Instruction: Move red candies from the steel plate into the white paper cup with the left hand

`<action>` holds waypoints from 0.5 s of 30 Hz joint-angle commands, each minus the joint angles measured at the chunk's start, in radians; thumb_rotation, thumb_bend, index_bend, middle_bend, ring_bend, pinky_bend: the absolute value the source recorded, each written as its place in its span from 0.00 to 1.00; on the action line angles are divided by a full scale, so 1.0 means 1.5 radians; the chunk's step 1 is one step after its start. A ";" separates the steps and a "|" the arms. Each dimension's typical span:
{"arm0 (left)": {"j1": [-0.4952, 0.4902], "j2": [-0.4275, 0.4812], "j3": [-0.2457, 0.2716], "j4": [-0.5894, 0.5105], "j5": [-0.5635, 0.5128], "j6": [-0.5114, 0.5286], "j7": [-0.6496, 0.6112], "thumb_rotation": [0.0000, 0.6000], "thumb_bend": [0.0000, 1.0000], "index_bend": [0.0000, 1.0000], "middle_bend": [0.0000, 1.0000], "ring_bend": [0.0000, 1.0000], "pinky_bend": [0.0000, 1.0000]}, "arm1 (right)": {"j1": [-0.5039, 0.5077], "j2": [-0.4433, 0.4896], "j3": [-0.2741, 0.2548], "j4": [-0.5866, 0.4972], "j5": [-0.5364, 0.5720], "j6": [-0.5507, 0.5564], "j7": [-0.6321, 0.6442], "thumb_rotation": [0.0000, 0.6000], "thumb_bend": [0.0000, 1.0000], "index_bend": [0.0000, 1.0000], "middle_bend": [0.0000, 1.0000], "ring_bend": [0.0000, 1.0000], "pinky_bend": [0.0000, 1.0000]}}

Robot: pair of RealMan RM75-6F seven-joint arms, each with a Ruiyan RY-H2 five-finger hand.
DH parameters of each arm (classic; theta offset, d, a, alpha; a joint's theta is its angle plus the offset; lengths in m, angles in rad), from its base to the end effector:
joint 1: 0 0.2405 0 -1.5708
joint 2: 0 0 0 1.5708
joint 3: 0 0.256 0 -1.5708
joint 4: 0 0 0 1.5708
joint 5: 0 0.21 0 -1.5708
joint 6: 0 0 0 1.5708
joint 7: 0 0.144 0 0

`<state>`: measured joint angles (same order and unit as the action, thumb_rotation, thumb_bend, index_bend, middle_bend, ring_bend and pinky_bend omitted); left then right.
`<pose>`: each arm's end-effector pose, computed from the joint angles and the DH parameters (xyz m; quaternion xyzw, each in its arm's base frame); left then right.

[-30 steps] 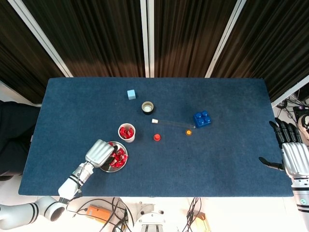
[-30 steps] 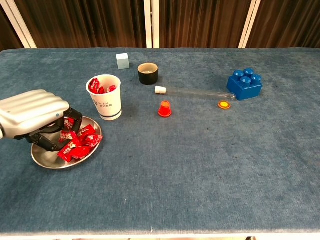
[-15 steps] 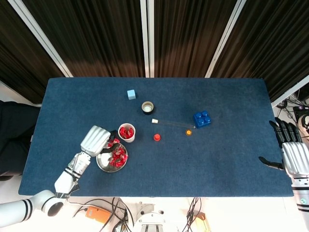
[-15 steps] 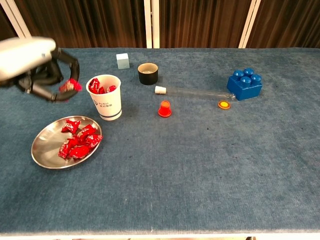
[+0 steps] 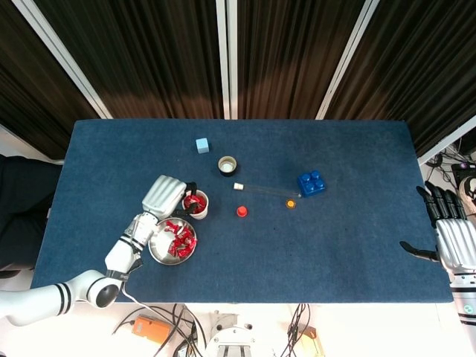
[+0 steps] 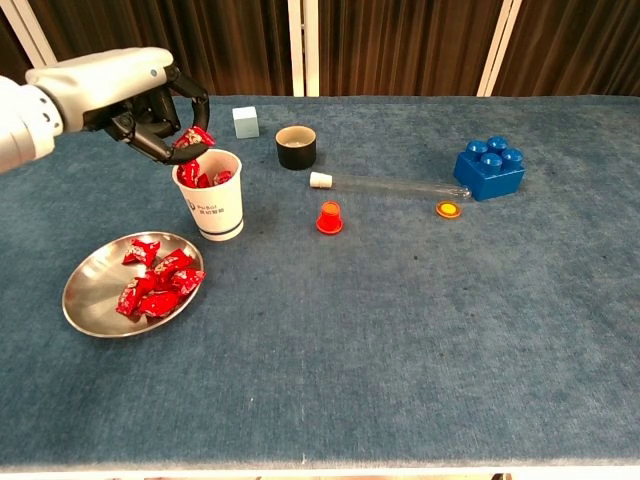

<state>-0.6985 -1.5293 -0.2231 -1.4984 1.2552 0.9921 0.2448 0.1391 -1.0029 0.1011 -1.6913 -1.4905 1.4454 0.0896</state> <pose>-0.1360 0.3426 0.0009 -0.7285 -0.3629 -0.4263 0.3947 -0.2905 -0.2070 0.1907 0.5907 -0.3846 0.4261 0.5671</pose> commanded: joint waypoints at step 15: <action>0.029 0.026 0.010 -0.043 -0.015 0.070 0.017 0.92 0.14 0.27 0.97 0.89 0.75 | 0.005 0.000 0.003 -0.002 0.000 -0.004 -0.003 1.00 0.10 0.00 0.00 0.00 0.00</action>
<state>-0.6695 -1.5048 -0.2123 -1.5476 1.2200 1.0779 0.2819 0.1467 -1.0026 0.1051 -1.6940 -1.4898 1.4388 0.0851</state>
